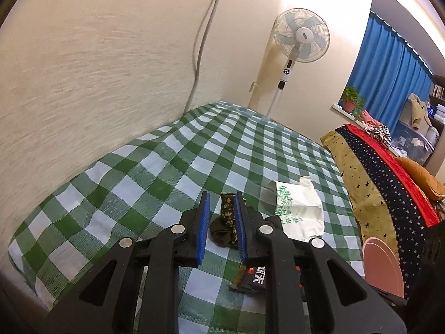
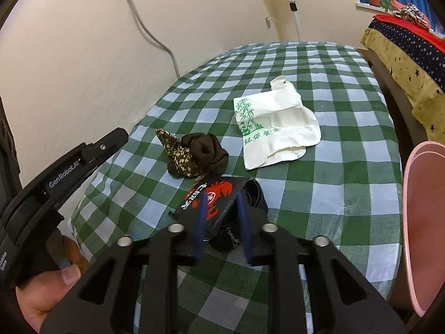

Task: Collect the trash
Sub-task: 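Grasp the brown patterned cloth with the left tool while the right tool grasps the black snack packet, then carry the brown cloth and black snack packet over the pink bin with both tools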

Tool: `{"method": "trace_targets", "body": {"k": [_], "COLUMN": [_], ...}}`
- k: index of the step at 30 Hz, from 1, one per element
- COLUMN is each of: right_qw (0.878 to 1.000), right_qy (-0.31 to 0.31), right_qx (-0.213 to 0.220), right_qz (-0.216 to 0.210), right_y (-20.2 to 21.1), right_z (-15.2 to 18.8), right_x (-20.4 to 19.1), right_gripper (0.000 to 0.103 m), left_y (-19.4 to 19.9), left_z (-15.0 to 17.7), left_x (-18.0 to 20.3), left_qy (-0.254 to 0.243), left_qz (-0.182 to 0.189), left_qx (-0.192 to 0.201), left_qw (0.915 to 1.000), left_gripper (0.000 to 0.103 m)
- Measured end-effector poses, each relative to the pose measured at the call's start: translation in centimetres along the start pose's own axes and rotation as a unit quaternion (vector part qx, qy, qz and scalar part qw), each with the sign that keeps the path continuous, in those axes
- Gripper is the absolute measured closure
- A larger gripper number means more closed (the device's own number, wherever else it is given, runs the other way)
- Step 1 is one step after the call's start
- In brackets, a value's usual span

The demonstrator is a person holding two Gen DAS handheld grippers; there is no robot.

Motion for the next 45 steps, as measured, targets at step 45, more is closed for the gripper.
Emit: {"method": "trace_targets", "body": {"k": [45], "right_qw": [0.993], "right_qy": [-0.008], "right_qx": [0.119], "right_qz": [0.015], "right_y": [7.7], "right_z": [-3.4], "right_x": [1.6], "right_gripper": [0.103], "left_y": [-1.7], "left_z": [0.2], "left_x": [3.2], "left_qy": [-0.058], "left_qz": [0.02], "left_qx": [-0.04], "left_qw": [0.9973], "left_gripper": [0.099]}}
Point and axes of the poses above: each gripper's, at about its wrist camera, not at the fingertips, and y roughly against the way its jaws point, x to its right, z to its underside, the point moved 6 cm from there along -y, roughly the way its jaws point, and after that the axes turned 5 degrees about -y, right-handed, at the moved point
